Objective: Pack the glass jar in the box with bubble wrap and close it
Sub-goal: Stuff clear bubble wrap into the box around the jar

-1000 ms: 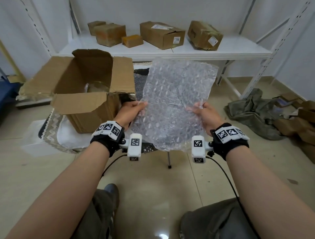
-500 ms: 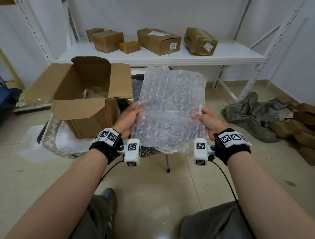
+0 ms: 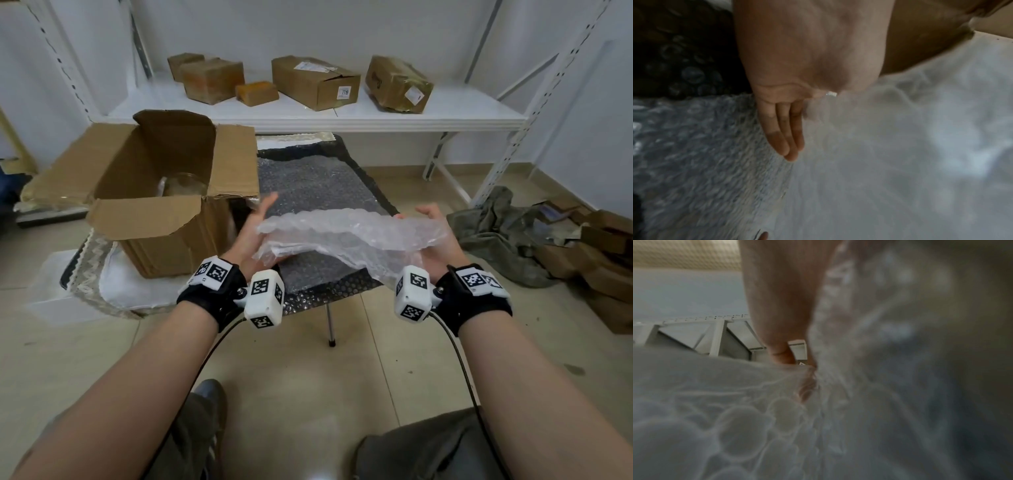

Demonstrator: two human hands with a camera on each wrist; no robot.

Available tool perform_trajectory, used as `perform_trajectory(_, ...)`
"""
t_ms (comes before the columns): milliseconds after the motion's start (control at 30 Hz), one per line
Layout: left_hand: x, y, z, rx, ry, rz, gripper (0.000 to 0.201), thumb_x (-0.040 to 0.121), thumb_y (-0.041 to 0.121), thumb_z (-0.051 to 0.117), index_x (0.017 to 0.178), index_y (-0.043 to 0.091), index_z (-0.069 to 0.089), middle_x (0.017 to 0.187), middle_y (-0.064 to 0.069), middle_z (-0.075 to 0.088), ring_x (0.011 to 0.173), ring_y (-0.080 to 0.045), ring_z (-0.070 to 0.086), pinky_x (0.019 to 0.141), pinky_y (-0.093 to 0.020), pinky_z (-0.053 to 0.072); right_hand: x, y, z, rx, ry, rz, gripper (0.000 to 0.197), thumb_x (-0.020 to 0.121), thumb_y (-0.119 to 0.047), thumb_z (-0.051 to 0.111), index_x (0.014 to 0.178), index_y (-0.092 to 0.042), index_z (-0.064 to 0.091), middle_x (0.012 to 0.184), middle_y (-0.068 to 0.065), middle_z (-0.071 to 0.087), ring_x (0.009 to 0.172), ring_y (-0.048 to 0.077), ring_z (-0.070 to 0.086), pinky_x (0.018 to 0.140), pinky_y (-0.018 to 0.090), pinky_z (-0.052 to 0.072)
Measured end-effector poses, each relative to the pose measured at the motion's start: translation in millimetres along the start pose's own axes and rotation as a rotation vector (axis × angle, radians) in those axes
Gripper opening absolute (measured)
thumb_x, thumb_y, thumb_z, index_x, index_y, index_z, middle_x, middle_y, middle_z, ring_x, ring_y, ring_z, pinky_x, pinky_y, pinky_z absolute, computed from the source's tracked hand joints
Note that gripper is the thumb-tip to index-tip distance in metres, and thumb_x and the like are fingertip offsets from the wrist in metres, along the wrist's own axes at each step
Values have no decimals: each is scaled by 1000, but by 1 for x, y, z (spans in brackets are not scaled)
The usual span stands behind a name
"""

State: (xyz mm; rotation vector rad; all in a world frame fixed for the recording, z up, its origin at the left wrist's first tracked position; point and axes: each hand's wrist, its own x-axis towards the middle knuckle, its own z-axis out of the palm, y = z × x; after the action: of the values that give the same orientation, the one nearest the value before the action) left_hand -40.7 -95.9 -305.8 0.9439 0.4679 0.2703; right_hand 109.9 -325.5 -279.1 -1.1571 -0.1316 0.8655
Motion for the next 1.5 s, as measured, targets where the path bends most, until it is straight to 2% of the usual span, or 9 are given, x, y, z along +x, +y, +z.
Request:
perform_trajectory(167,5,4,-2,89,-11,-41,62,87,2,63,141,18,39,130,-13,55,107,-32,64,80,-45,59,-6,-5,2,-79,-128,86,26,91,-31,56,104,-11,65,87,10,75,78,23,73,68,36,60)
perform_trajectory(300,7,4,-5,62,-53,-40,55,90,7,63,141,15,47,134,-18,59,118,-36,61,89,-53,54,-1,-5,-3,-223,-137,172,30,94,-16,57,123,-9,55,99,10,75,84,25,75,65,39,60)
perform_trajectory(400,2,8,-3,86,-43,-101,42,91,16,61,132,12,55,125,-15,65,108,-30,67,77,-45,60,3,-5,-1,-272,-66,187,38,94,-6,58,130,-4,51,113,15,70,87,28,74,64,39,60)
perform_trajectory(567,1,-1,-2,244,-26,-73,26,87,-1,64,112,5,64,103,-11,74,88,-19,74,70,-29,61,11,1,-5,-231,-11,154,47,93,-17,62,137,-7,50,127,17,65,108,33,68,72,44,60)
perform_trajectory(767,7,0,-5,305,100,11,26,84,3,70,109,6,65,98,-7,75,84,-16,73,72,-26,60,8,3,0,-387,-92,160,57,72,-13,75,125,-10,57,105,9,75,90,24,74,67,34,60)
perform_trajectory(1067,4,14,2,215,-35,-59,15,96,18,56,105,9,64,96,-6,74,81,-14,73,75,-25,60,14,-2,-3,-326,36,113,47,83,-14,72,127,-5,59,125,17,65,113,33,63,91,47,54)
perform_trajectory(1200,1,13,8,135,-117,-50,26,98,21,52,118,7,60,112,-9,70,99,-18,70,89,-28,57,7,-4,4,-234,96,116,27,82,-19,69,106,-10,60,126,14,56,104,26,57,80,38,52)
perform_trajectory(1300,2,10,10,112,-135,-57,29,96,23,54,119,8,60,121,-11,67,110,-22,65,97,-32,52,1,-4,10,-106,6,131,41,84,-31,70,119,-14,58,121,11,67,96,27,69,74,36,57)
perform_trajectory(1500,5,6,12,173,-115,-34,34,92,23,59,122,7,59,120,-11,67,110,-24,64,100,-35,49,-2,-1,18,-92,-93,111,64,78,-21,74,137,-8,52,127,15,66,115,31,65,95,45,54)
